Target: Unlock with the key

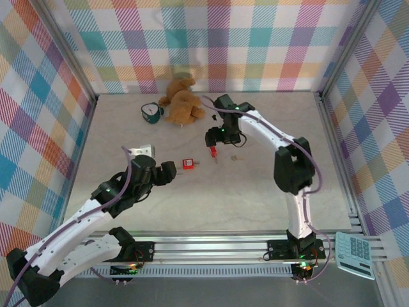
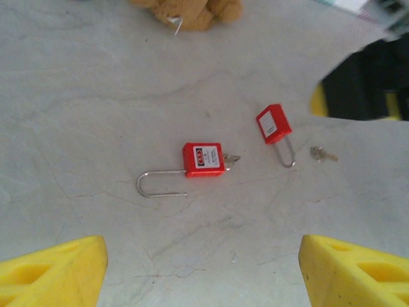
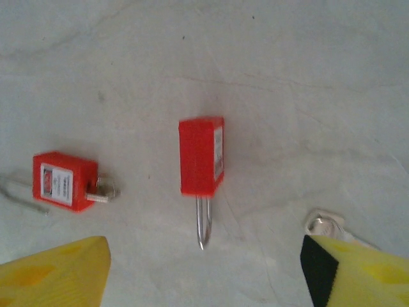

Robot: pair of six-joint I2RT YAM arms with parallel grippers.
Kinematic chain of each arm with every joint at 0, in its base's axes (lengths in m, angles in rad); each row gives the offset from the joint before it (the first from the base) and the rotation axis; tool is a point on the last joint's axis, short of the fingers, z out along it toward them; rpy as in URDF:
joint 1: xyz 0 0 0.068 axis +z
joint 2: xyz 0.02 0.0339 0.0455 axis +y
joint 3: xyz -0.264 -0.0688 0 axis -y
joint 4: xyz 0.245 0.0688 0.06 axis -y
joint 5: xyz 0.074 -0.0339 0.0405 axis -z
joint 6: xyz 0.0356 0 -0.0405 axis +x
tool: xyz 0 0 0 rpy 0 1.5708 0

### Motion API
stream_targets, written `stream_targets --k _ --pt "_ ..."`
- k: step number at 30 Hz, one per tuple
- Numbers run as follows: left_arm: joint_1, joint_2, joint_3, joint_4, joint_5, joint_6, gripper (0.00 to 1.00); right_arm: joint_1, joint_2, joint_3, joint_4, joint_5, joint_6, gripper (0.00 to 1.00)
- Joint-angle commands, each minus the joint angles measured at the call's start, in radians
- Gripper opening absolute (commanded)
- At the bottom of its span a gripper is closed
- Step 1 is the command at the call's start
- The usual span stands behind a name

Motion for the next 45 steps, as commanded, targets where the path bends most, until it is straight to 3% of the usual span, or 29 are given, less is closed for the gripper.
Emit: stream_targets --k 1,5,10,14,24,29,36,45 --pt "0.007 -0.060 -0.034 -0.028 -0.005 -0.032 0.78 0.002 0.124 0.176 -0.182 -0.017 0.018 0.71" --pt "0.009 -0.109 -0.037 -0.051 -0.004 -0.032 0.78 0.011 0.269 0.359 -0.287 -0.047 0.040 0.64" --pt "0.008 -0.160 -0.044 -0.053 -0.009 -0.031 0.79 0.014 0.357 0.458 -0.342 -0.048 0.073 0.55" --pt "0.008 -0.176 -0.043 -0.055 -0.009 -0.023 0.79 0.024 0.380 0.468 -0.357 -0.051 0.077 0.48" --pt "0.009 -0.169 -0.054 -0.049 -0.009 -0.013 0.79 0.032 0.325 0.394 -0.276 -0.028 0.092 0.13" --pt "0.009 -0.160 -0.046 -0.051 -0.007 -0.020 0.79 0.032 0.168 0.165 -0.108 -0.075 0.138 0.10" --pt "0.010 -0.125 -0.045 -0.030 0.015 -0.038 0.78 0.034 -0.130 -0.377 0.302 -0.246 0.344 0.11" --pt "0.010 -0.034 -0.045 0.027 0.088 -0.081 0.76 0.068 -0.294 -0.803 0.683 -0.352 0.585 0.10"
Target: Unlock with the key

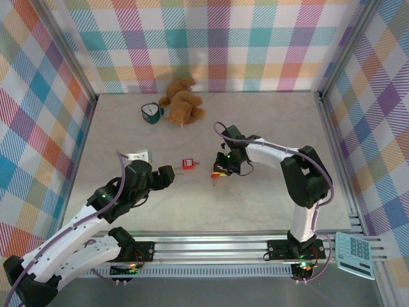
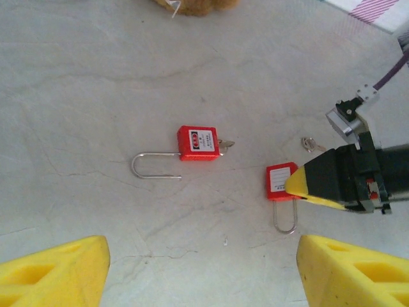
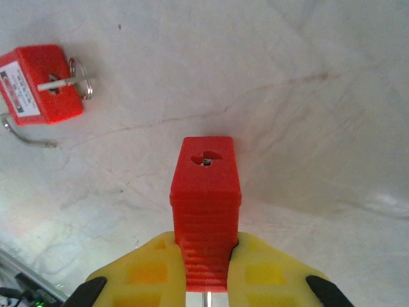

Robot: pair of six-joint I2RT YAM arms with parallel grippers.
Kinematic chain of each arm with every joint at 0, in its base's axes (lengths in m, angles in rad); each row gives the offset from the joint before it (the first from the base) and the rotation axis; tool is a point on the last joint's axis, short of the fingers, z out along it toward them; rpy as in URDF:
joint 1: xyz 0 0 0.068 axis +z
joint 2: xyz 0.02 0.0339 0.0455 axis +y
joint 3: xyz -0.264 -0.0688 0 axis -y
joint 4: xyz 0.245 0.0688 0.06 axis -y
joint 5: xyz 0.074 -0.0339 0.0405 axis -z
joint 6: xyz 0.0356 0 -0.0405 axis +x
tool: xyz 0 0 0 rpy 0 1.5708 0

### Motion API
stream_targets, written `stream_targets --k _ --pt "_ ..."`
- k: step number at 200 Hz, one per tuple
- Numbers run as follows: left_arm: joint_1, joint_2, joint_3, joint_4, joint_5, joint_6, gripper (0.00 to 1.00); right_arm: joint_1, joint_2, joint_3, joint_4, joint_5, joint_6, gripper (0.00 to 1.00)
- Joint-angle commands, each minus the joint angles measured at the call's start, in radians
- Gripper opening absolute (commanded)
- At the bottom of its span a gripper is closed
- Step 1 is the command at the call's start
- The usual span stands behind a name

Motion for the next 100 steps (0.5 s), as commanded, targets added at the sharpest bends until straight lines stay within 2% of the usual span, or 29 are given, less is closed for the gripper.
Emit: stream_targets --k 1,16,38,63,85,100 --pt "0.008 0.016 -0.002 0.042 0.044 -0.034 0.76 0.019 -0.028 -0.105 0.200 -0.062 0.135 0.11" --pt "0.008 0.018 -0.003 0.047 0.048 -0.045 0.75 0.020 -0.041 -0.139 0.212 -0.036 0.147 0.12" --pt "0.009 0.013 -0.007 0.043 0.051 -0.054 0.75 0.017 -0.047 -0.144 0.154 0.018 0.102 0.19" --pt "0.008 0.005 -0.007 0.033 0.054 -0.055 0.75 0.011 -0.058 -0.122 0.064 0.087 0.043 0.34" --pt "0.008 -0.002 -0.004 0.027 0.054 -0.058 0.74 0.006 -0.075 -0.087 -0.013 0.152 -0.017 0.38" --pt "0.008 -0.003 0.001 0.022 0.052 -0.054 0.74 0.006 -0.076 -0.047 -0.076 0.202 -0.056 0.46"
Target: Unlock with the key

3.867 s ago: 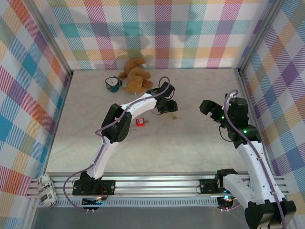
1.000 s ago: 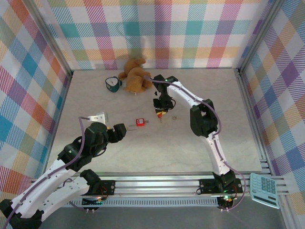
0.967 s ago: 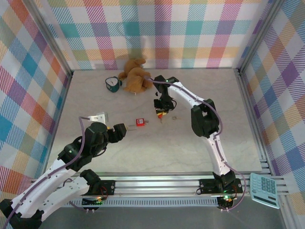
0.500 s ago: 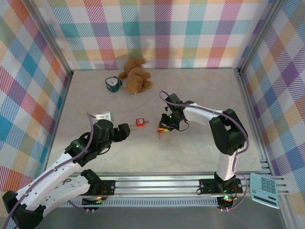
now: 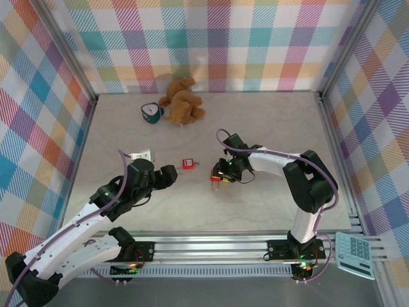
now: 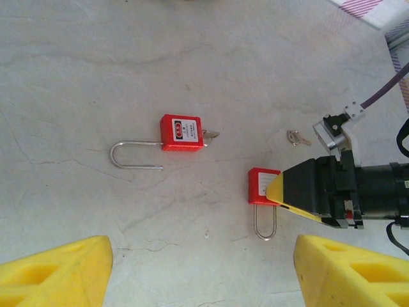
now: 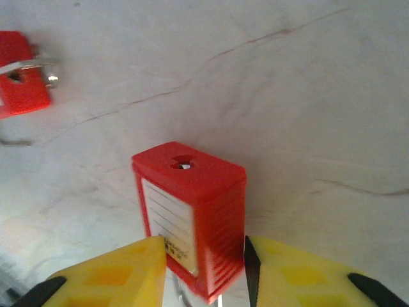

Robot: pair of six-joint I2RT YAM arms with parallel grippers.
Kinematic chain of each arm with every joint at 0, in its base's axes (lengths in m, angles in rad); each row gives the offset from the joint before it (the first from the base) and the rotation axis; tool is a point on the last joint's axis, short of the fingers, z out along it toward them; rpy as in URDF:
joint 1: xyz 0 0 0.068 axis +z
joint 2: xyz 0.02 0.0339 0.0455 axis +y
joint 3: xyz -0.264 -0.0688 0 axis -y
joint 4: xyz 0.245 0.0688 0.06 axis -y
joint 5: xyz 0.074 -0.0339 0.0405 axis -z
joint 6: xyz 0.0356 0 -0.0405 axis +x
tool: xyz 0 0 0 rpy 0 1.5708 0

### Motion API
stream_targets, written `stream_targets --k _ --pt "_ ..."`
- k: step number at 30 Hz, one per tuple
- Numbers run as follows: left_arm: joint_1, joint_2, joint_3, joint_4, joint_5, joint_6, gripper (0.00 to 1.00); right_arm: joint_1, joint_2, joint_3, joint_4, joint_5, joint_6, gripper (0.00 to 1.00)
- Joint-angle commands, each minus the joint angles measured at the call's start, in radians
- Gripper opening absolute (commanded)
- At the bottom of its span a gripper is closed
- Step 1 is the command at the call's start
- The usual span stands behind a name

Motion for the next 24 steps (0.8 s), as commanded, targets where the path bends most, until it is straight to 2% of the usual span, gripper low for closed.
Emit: stream_targets --k 1,5,13,17,19,20,24 --pt "0.008 -0.017 0.001 0.002 0.003 -0.007 0.74 -0.006 -0.026 0.065 -0.151 0.122 -0.090 0.47" --pt "0.008 -0.014 0.007 -0.001 -0.001 -0.004 0.74 -0.006 -0.016 0.095 -0.191 0.140 -0.123 0.51" --pt "0.008 0.003 0.016 -0.002 0.004 -0.005 0.74 0.059 0.042 0.117 -0.144 0.031 -0.083 0.55" --pt "0.008 -0.004 0.008 0.001 0.006 -0.007 0.74 0.096 0.050 0.115 -0.044 -0.077 -0.051 0.57" --pt "0.009 -0.008 -0.002 0.006 0.003 -0.014 0.74 0.104 0.062 0.152 -0.053 -0.100 -0.055 0.58" --pt "0.009 -0.010 -0.006 0.005 0.003 -0.017 0.74 0.103 0.063 0.177 -0.074 -0.095 -0.064 0.58" --pt "0.008 -0.022 -0.004 -0.010 0.003 -0.023 0.73 0.082 0.030 0.256 -0.222 0.053 -0.144 0.58"
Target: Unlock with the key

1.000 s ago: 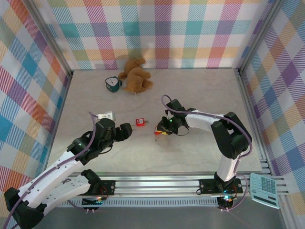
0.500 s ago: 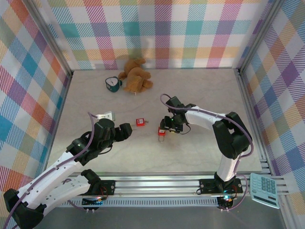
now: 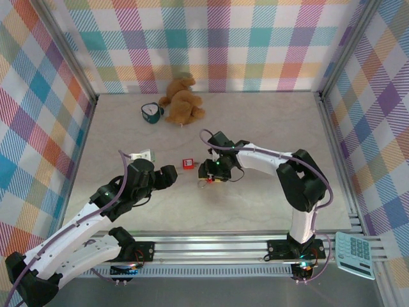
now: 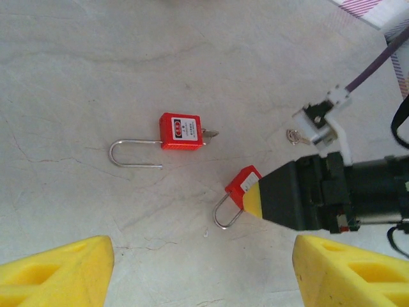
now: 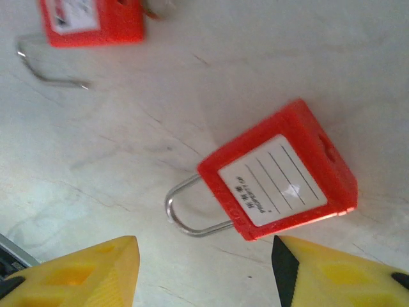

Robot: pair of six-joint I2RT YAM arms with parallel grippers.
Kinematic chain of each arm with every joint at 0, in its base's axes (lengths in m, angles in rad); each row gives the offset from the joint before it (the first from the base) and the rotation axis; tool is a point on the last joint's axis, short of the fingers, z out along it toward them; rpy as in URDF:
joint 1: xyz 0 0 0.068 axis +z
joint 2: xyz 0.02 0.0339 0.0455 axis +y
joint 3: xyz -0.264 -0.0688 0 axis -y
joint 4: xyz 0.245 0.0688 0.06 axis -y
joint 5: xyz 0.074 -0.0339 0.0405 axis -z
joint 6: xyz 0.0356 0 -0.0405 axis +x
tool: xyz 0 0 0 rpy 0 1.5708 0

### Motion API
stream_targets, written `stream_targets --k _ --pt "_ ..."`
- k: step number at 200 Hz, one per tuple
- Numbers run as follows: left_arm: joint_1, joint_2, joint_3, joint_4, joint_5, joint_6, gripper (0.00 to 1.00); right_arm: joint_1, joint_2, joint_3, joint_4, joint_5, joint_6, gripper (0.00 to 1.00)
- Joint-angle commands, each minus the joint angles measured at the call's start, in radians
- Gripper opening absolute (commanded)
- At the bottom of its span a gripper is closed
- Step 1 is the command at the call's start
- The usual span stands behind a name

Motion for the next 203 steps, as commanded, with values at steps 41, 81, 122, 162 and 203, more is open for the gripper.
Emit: stream_targets --k 41,81,122,162,203 --pt "0.008 -0.055 -0.018 -0.024 -0.016 -0.019 0.73 -0.136 -0.103 0.137 -0.247 0.201 -0.222 0.61" --pt "0.008 -0.028 -0.002 -0.014 0.004 -0.028 0.73 -0.269 0.048 0.308 -0.417 0.336 -0.397 0.46" --pt "0.008 -0.027 0.013 -0.043 0.018 -0.040 0.73 -0.345 0.141 0.353 -0.400 0.198 -0.401 0.29" --pt "0.008 -0.046 -0.002 -0.045 0.016 -0.063 0.72 -0.347 0.193 0.343 -0.356 0.079 -0.361 0.24" --pt "0.007 -0.049 -0.029 -0.025 0.027 -0.087 0.71 -0.344 0.201 0.294 -0.320 0.064 -0.343 0.20"
